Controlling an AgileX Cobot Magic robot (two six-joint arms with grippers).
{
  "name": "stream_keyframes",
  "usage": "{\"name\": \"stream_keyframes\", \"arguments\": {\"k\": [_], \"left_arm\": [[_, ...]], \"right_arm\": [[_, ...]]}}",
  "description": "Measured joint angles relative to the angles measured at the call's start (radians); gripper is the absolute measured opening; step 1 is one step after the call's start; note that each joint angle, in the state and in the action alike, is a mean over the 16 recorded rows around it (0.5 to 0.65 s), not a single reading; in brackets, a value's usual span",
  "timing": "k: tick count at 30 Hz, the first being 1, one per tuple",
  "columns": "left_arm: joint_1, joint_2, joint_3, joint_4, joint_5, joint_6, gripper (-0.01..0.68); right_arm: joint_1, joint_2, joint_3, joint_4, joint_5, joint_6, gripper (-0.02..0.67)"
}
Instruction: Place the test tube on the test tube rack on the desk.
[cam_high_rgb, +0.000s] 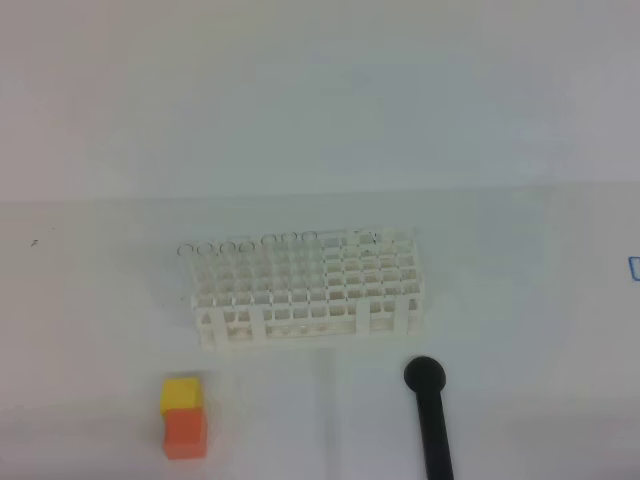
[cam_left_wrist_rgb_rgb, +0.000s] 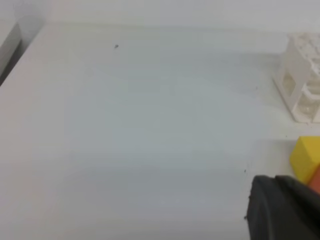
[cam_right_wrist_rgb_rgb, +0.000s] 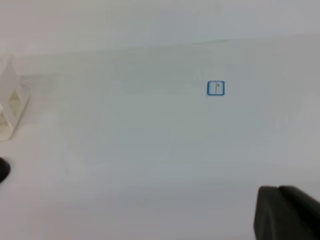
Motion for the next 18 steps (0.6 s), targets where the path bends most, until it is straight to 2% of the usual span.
{"name": "stream_keyframes", "arguments": {"k": [13, 18], "left_arm": [[0.000, 0.000, 0.000, -0.001, -0.217, -0.001, -0.001], [0.000, 0.000, 0.000, -0.001, -0.252, -0.002, -0.001]], "right_arm": [[0.000, 0.000, 0.002, -0.002, -0.133, -0.006, -0.001], [0.000, 0.000, 0.002, -0.020, -0.182, -0.043, -0.001]]}}
